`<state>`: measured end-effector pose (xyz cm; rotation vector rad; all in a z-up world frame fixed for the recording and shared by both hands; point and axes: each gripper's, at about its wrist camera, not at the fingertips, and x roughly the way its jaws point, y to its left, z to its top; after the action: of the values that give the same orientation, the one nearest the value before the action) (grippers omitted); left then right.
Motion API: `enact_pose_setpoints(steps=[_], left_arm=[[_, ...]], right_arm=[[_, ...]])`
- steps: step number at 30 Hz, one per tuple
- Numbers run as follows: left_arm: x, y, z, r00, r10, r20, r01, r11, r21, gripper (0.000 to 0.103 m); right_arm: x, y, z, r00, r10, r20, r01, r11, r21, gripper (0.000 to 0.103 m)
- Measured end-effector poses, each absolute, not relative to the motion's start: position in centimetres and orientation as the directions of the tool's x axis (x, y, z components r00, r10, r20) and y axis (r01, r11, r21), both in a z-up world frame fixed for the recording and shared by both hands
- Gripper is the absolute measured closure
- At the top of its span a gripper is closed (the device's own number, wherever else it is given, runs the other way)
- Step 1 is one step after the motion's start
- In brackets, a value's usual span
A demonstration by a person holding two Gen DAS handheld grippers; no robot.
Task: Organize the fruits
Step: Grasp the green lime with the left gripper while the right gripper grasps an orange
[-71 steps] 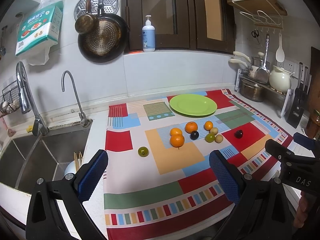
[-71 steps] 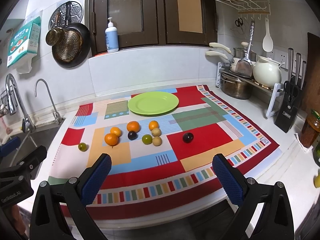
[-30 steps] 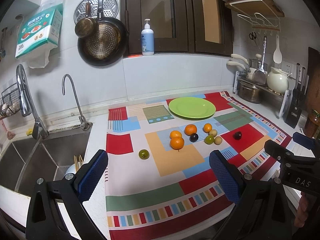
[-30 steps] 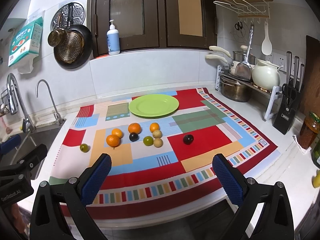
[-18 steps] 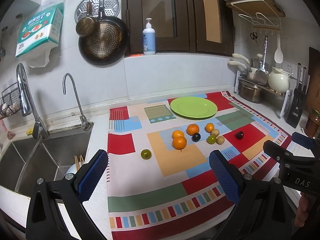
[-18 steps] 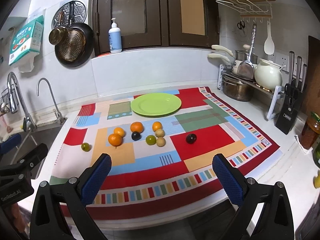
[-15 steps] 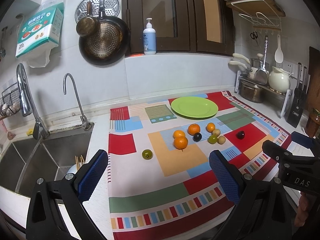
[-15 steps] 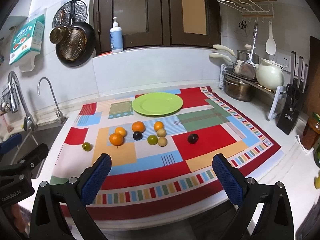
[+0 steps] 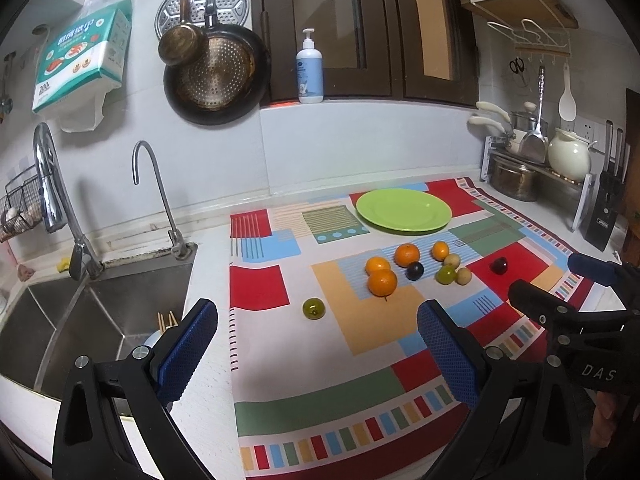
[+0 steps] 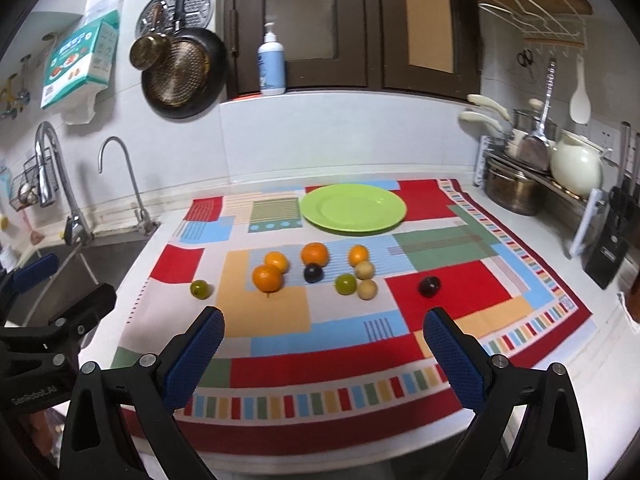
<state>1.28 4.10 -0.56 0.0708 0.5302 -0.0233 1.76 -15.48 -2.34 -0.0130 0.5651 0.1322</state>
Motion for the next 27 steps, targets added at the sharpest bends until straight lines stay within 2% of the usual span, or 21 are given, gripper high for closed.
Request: enact_pose_setpoints(steps=[11, 22, 27], left_arm=[[4.1, 4.5, -1.7, 0.842, -0.008, -0.539, 0.046, 0.997, 0.057, 0.013], [8.9, 4.6, -4.3, 0.791, 0.030, -0.611, 0.011, 0.998, 0.063, 0.023], [11.1, 4.6, -5.9, 0.757, 0.034, -0.653, 0.004, 0.998, 0.056, 0.030]], right_arm=[[5.7, -13.5, -3.5, 0.792, 0.221, -0.569, -0.239, 0.970, 0.044, 0.013], [11.2, -11.7, -5.9, 0.709, 0.310, -0.634, -0.354, 0.933, 0.061, 0.020], [13.8, -11.1, -7.5, 0.653, 0.344, -0.674, -0.390, 0.916, 0.090, 0.027]])
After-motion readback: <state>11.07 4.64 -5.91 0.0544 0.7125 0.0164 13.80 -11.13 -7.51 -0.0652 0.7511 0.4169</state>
